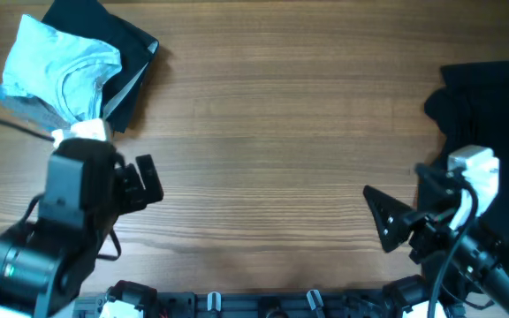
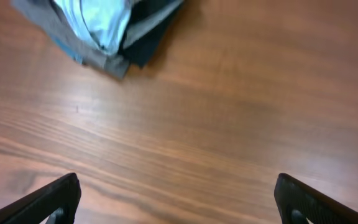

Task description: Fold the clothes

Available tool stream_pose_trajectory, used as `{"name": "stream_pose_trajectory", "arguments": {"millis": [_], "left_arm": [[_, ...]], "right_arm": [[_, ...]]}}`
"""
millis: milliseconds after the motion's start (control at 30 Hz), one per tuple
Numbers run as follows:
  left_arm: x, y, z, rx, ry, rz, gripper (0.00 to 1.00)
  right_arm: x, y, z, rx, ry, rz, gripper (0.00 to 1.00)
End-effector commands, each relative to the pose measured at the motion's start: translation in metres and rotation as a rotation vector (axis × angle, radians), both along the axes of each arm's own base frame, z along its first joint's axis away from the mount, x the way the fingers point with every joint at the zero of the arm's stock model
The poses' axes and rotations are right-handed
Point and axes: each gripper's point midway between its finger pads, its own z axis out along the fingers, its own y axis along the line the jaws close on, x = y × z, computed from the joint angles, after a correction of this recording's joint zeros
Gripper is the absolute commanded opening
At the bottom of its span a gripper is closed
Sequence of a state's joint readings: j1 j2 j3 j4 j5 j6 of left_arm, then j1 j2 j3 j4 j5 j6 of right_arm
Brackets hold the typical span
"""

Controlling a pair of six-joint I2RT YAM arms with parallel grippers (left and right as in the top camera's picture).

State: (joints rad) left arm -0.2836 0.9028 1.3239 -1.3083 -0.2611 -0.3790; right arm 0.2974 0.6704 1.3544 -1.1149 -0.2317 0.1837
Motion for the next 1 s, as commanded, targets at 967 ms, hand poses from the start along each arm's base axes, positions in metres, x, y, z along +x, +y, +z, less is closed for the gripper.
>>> {"name": "stream_pose_trajectory", "arguments": {"millis": [967], "left_arm": [[-0.002, 0.003, 0.011, -0.018, -0.051, 0.027, 1.0]], "right_arm": [[0.049, -0.026, -0.01, -0.057, -0.248, -0.204, 1.0]]}}
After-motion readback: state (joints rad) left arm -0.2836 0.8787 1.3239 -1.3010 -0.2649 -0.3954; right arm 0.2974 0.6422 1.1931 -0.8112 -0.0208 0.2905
